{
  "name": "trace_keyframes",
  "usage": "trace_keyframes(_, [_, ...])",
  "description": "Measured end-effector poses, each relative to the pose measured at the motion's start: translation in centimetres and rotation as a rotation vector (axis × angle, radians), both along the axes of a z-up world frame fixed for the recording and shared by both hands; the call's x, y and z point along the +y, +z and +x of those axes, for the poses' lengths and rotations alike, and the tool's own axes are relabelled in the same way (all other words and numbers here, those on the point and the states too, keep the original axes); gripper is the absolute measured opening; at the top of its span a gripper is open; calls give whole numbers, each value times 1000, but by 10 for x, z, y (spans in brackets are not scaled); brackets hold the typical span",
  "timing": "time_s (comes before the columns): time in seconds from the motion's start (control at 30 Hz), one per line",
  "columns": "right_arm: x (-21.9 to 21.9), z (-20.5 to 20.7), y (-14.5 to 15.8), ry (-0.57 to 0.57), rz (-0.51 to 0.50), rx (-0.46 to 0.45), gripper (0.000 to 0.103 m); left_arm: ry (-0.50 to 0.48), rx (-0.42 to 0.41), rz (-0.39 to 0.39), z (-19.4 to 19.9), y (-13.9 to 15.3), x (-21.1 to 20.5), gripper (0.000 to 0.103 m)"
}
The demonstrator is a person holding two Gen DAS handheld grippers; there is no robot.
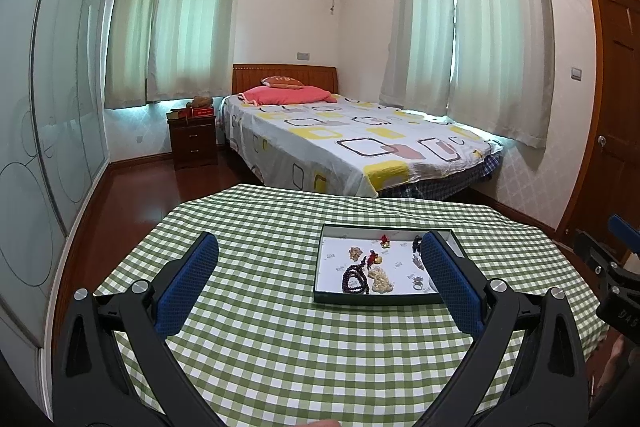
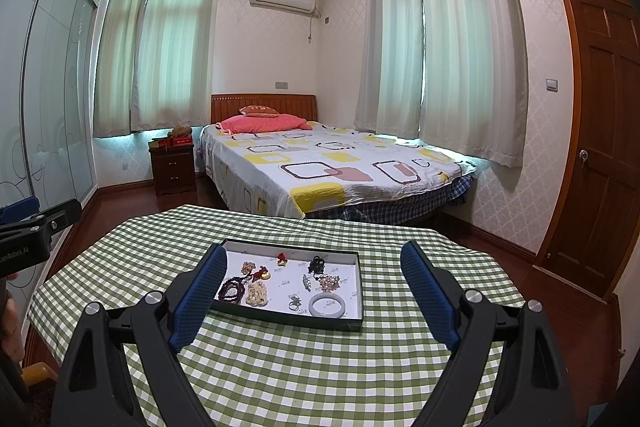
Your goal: Organize jewelry
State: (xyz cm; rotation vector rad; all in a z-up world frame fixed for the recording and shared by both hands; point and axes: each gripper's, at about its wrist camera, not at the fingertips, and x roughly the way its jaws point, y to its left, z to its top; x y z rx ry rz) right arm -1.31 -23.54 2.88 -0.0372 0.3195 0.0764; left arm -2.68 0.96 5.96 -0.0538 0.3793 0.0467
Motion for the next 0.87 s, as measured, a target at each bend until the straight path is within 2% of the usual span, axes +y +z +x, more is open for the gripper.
trace_keyframes(0.13, [2,0,-1,1,-1,4,86,-11,-18,31,-2,1,-5,99])
trace_keyframes(0.4, [4,5,-4,4,0,18,86,-22,-21,10,0,-2,-7,99])
trace_keyframes(0.63, [4,10,-8,4,4,33,86,-28,2,51,8,-11,-11,99])
trace_keyframes(0.87, [1,18,-16,-2,15,54,86,-24,74,21,30,-28,-3,99])
